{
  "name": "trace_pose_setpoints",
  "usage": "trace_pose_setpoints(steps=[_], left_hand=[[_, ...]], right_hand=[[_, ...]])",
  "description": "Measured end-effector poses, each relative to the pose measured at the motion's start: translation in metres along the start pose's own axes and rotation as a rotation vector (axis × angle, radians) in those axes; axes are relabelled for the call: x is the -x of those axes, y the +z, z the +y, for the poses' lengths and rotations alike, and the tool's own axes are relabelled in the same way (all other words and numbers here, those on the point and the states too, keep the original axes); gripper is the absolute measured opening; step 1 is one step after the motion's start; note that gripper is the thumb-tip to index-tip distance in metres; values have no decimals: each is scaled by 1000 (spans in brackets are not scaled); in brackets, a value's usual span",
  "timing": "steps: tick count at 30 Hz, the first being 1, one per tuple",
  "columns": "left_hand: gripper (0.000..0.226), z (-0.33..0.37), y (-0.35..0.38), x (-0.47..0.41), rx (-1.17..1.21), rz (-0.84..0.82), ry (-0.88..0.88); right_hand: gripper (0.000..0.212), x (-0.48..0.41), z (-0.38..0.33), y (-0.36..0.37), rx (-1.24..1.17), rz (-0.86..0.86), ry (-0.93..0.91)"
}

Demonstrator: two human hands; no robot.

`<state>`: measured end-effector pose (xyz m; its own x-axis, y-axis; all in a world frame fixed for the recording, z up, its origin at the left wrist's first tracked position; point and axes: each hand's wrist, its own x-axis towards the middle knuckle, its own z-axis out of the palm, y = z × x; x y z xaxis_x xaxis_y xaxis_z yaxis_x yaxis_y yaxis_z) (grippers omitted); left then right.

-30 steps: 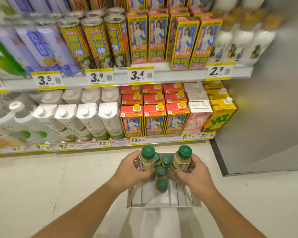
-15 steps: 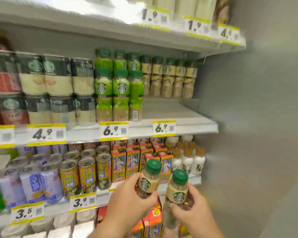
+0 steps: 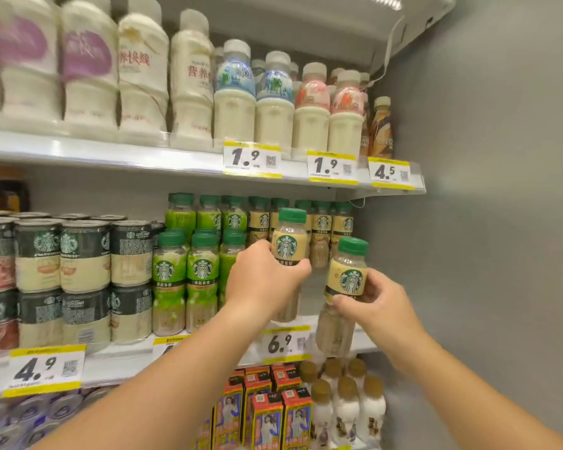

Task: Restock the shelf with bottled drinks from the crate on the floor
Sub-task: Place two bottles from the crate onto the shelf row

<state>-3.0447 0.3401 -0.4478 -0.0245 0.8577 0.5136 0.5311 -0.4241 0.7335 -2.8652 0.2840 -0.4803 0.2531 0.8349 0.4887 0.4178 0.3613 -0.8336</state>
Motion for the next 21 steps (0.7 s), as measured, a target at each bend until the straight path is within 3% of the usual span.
trace_pose_setpoints(steps=[9,21], left_hand=[[41,3,68,-40,-115,51,-227],[47,-28,95,-57,-142,167,-406]], right_hand=[[43,-105,25,-3,17,-108,21],[47,-136,81,38,-16,-241,49]])
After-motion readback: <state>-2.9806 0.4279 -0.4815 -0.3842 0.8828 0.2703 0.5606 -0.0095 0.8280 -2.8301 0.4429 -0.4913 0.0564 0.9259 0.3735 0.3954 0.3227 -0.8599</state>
